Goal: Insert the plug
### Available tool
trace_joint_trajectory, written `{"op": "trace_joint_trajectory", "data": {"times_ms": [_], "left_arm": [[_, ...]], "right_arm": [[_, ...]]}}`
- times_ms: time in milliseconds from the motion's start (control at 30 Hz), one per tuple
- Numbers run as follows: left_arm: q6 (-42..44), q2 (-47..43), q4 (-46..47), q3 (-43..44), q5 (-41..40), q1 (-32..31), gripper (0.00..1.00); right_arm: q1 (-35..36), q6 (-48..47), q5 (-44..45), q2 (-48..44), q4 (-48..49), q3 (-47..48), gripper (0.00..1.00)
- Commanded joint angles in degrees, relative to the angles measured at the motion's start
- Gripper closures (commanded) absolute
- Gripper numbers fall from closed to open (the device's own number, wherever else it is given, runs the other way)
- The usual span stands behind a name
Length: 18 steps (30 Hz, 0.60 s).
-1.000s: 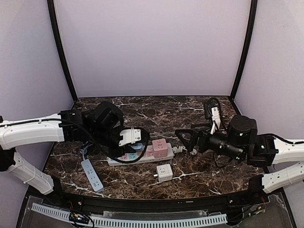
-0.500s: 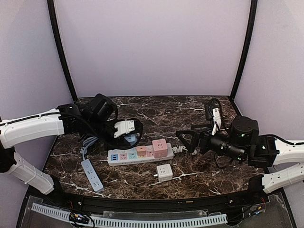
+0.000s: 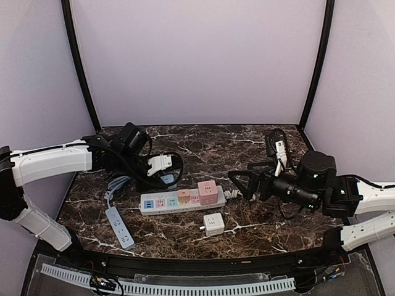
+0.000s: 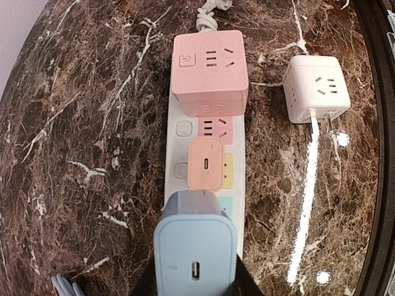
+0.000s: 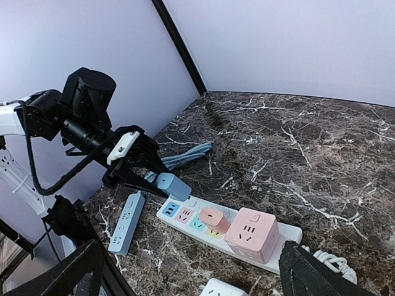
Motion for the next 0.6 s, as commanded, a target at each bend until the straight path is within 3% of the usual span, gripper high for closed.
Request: {"op": "trace_joint_trajectory", "data": {"times_ms": [0,567], "left_arm": [[1.63,2.17,0.34,-1.49,2.37,0.78,0.99],[5.77,8.31,2.89,-3.03,5.24,2.48,0.99]], "right_arm": [[0.4,-0.57,0.13,-0.51,1.97,-0.91,0.01],[0.42,-0.79,0.22,0.09,2.32,-0.91,0.01]]}}
